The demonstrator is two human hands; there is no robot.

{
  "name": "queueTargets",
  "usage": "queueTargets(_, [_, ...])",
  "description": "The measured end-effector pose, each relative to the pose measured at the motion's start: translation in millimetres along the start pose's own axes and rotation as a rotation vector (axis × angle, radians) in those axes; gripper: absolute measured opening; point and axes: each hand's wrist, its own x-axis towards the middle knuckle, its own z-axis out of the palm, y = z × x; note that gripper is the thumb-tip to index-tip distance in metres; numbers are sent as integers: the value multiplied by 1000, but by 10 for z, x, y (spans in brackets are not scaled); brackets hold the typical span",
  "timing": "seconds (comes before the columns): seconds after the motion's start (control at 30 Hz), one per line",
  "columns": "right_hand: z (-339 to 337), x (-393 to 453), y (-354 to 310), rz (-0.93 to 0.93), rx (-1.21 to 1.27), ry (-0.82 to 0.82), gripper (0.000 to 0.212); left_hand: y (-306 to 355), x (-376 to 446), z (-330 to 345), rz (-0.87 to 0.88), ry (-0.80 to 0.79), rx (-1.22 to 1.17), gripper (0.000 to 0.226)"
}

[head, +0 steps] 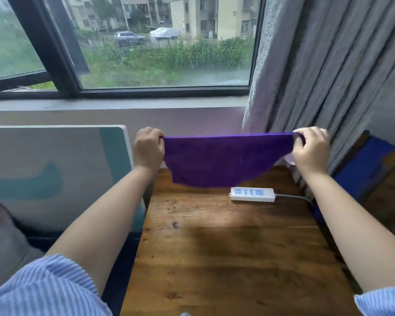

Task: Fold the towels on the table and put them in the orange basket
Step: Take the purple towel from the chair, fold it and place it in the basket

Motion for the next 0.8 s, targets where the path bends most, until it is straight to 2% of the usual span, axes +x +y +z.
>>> queueTargets(0.03, [-8, 24, -4, 11, 11, 26, 25, 31, 34, -4, -7, 33, -15, 22])
queueTargets(0.07, [4, 39, 5, 31, 17, -19, 25, 46, 51, 9, -26, 14, -9, 23])
queueTargets(0.2, [88, 21, 97, 65, -38, -351, 21, -61, -4, 120, -135, -241, 160, 30])
queueTargets(0.3, [144, -50, 148, 50, -56, -454, 21, -132, -93, 172, -227, -330, 242, 35])
queueTargets(0.47, [349, -101, 114, 155, -61, -699, 19, -211, -134, 246, -278, -451, 362, 37])
queueTargets(0.53, [443, -72, 61, 161, -15, -646, 20, -246, -80, 262, -296, -431, 356, 35])
queueTargets(0.63, [565, 18, -46, 117, 45, -486, 21, -298, 54, 215, -318, -296, 265, 33])
queueTargets(0.73, [622, 53, -154, 25, 112, -353, 19, -394, 155, 105, -295, -155, 170, 31])
queueTargets(0.8, [632, 1, -204, -50, 147, -328, 17, -495, 125, 41, -277, -103, 145, 29])
